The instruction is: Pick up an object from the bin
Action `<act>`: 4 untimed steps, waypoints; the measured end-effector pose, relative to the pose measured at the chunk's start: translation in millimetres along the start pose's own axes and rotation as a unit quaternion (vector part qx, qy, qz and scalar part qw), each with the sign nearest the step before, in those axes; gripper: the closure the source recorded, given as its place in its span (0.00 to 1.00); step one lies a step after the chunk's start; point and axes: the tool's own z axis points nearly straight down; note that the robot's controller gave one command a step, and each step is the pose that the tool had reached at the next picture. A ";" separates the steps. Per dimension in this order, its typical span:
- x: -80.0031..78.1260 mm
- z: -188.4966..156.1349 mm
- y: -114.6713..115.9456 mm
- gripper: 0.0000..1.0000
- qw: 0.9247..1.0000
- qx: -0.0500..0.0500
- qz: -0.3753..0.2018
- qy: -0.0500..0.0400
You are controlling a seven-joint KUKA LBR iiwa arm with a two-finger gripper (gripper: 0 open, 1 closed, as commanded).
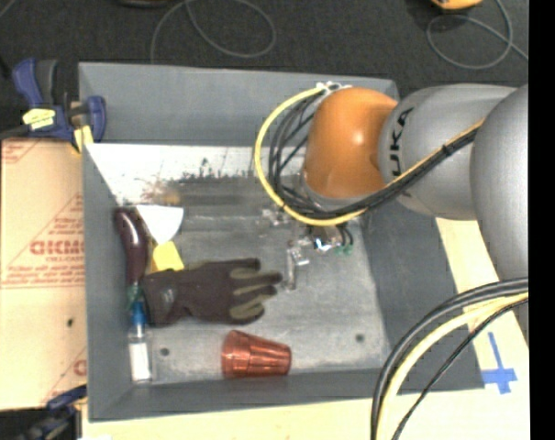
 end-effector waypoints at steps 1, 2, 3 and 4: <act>18.0 43.9 25.6 1.00 1.000 0.000 0.029 -0.004; 18.0 43.9 25.6 1.00 1.000 0.000 0.029 -0.004; 16.5 -70.3 27.6 1.00 1.000 0.000 0.019 -0.006; 16.5 -70.2 27.6 1.00 1.000 0.000 0.019 -0.006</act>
Offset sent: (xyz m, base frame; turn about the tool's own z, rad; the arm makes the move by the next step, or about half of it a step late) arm 0.0000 0.0000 0.0000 0.0000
